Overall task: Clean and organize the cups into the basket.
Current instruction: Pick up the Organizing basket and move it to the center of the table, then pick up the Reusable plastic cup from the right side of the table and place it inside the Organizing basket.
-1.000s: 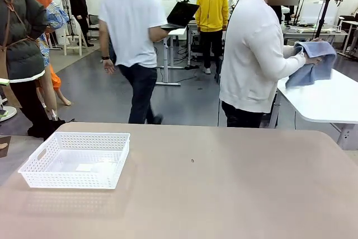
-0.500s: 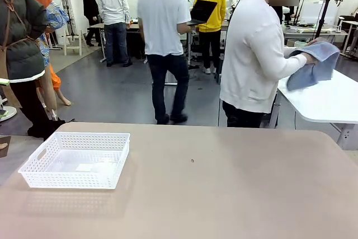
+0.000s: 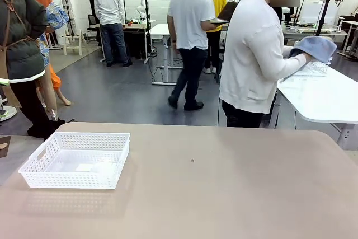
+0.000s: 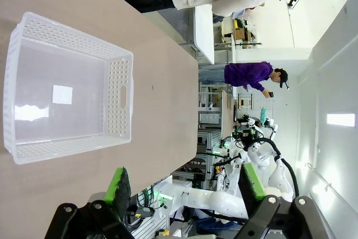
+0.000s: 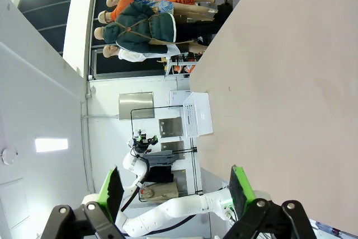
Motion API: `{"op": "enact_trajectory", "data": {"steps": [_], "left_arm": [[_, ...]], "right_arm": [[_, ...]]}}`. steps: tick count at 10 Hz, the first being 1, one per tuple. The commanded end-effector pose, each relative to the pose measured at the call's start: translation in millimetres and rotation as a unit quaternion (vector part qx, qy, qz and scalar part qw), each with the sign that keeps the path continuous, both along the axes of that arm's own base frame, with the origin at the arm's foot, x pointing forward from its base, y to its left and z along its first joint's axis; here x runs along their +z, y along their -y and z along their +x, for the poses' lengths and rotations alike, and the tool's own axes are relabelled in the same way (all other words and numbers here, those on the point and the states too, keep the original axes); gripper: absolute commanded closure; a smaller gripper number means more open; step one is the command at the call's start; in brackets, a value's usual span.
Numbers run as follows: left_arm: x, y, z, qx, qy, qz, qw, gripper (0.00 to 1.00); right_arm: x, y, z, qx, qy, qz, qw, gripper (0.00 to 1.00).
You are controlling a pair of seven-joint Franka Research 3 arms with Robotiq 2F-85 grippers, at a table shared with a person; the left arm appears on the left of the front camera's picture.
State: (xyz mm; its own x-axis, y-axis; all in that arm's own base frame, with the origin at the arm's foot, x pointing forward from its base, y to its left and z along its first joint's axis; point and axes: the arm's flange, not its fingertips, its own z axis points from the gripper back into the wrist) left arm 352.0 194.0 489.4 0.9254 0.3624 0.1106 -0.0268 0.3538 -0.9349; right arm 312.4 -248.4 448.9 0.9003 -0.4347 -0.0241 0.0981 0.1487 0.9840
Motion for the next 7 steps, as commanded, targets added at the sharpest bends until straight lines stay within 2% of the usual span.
{"op": "enact_trajectory", "data": {"steps": [1,7], "left_arm": [[1.6,-1.5,-1.3,-0.003,0.002,-0.004,1.0,0.0],[1.6,-1.5,-1.3,-0.003,0.002,-0.004,1.0,0.0]], "right_arm": [[-1.3,-0.7,-5.0,0.006,-0.005,0.0,1.0,0.0],[-1.3,-0.7,-5.0,0.006,-0.005,0.0,1.0,0.0]]}}
